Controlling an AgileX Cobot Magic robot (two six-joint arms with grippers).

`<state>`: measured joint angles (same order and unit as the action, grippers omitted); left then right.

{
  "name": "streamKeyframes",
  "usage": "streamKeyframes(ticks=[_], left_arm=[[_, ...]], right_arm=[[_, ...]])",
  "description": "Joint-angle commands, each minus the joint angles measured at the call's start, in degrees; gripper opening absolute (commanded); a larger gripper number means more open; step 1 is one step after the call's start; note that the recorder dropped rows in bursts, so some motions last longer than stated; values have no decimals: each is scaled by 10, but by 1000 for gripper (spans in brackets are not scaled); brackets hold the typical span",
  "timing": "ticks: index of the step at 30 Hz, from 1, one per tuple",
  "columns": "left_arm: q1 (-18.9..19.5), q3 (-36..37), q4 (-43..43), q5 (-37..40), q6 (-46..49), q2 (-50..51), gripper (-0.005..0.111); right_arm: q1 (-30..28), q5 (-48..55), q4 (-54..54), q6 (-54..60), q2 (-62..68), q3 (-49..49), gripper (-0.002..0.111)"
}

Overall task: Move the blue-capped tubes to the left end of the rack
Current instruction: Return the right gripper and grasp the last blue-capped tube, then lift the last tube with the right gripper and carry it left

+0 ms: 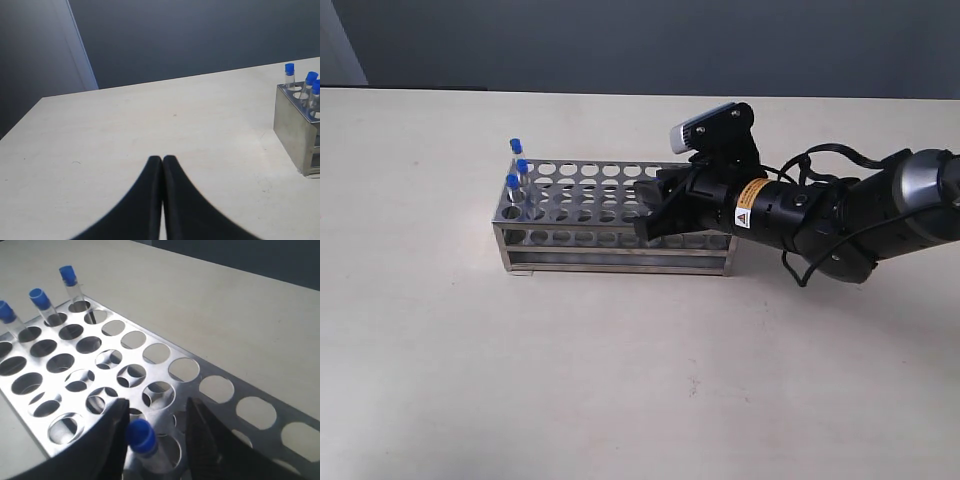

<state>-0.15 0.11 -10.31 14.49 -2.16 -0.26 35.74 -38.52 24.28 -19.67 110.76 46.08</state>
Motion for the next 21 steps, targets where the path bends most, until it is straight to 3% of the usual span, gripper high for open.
streamKeyframes(ticks=[1,3,8,21], left_arm=[[-4,-1,1,-8,-2,3,0],[-4,-1,1,-8,-2,3,0],[-4,-1,1,-8,-2,3,0],[-4,-1,1,-8,-2,3,0]], right_arm=[[-3,-3,-4,4,1,-2,36],[-3,-3,-4,4,1,-2,29],[-3,-3,-4,4,1,-2,-1],[-3,36,68,-16,-100,53,-1]])
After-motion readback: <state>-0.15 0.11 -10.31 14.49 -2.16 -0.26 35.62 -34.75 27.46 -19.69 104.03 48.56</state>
